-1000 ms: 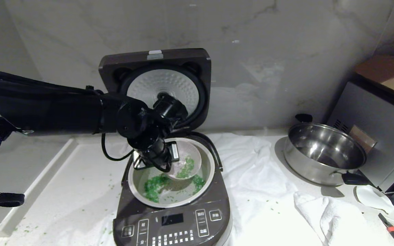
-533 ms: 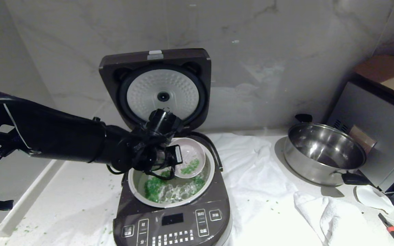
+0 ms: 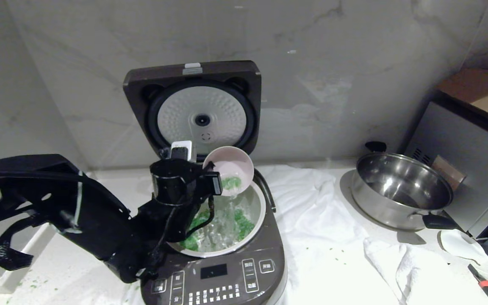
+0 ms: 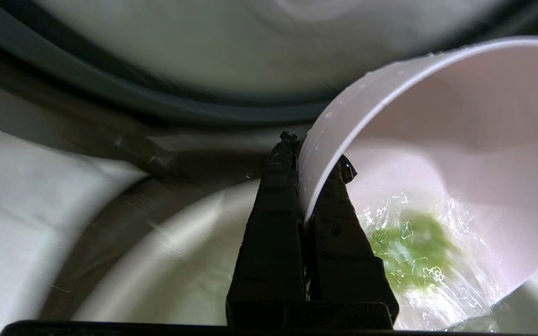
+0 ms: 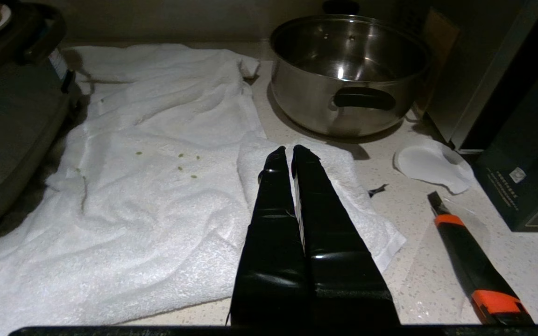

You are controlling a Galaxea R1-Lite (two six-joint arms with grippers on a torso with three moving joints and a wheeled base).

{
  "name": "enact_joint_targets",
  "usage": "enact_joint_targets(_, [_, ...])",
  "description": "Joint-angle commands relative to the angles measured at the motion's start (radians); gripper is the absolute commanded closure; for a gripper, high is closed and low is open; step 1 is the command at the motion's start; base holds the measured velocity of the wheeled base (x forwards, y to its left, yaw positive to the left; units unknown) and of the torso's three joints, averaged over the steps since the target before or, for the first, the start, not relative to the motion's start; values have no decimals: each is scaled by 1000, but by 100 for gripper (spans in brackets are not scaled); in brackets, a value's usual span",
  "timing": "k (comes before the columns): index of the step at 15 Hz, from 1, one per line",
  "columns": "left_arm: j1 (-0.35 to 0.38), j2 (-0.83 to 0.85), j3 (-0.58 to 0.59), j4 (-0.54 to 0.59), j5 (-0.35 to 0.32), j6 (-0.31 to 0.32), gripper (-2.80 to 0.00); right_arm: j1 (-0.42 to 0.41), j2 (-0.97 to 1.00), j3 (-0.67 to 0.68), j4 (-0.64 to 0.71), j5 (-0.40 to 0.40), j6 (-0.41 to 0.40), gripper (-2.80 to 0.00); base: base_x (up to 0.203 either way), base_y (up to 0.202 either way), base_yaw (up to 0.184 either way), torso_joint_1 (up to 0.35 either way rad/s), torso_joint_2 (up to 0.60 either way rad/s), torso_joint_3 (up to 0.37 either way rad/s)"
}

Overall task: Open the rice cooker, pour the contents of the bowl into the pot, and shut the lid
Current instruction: Pour the water from the bowl into the rice cooker

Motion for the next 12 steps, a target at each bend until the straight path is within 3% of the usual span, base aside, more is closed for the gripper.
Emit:
enact_joint_targets(1, [3,90,57,-234,82,144,0,1,-1,0,0,1,0,0,0,0,0,0,0,0])
enact_joint_targets(8, [16,67,85,-238,86,130,0,1,-1,0,0,1,0,0,0,0,0,0,0,0])
enact_joint_targets(12, [19,4,109,-238,87,161,0,1,-1,0,0,1,0,0,0,0,0,0,0,0])
